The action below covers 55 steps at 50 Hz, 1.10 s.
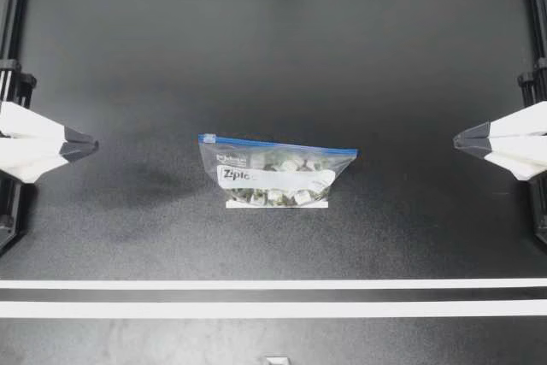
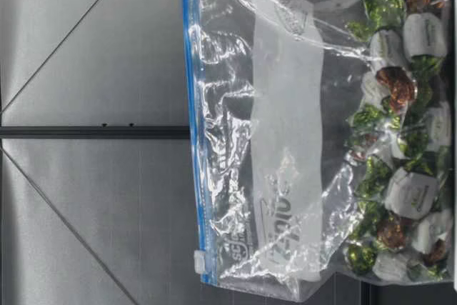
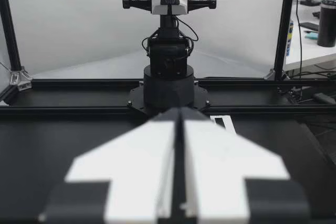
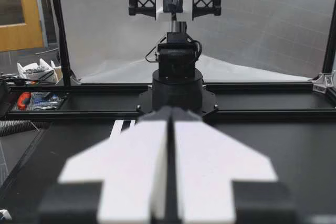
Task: Slide open the ziploc bag.
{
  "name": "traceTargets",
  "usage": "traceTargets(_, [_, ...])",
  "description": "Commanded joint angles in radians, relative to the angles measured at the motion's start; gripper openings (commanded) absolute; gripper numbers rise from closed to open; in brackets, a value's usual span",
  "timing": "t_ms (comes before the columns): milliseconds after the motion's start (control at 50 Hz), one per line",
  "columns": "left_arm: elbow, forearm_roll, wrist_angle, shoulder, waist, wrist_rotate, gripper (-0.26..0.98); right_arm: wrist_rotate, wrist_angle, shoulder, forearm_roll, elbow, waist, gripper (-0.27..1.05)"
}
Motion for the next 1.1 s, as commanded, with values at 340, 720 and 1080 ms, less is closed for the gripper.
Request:
traceTargets(340, [0.077,-0.005,-0.009,0.245,0.08,0.017,-0.17,-0.009,-0.029,0.044,-0.003,0.014,-0.038,-0.17])
traceTargets(720, [0.104,-0.117,-0.275,0.581,0.163,0.003,-0.11,-0.008,-0.153,0.241,-0.003,-0.13,-0.129,-0.17])
traceTargets(1080, [0.074,-0.103,-0.457,0.726,0.132,-0.057,0.38,-0.012,-0.155,0.431,-0.003,-0.282,-0.161,-0.02])
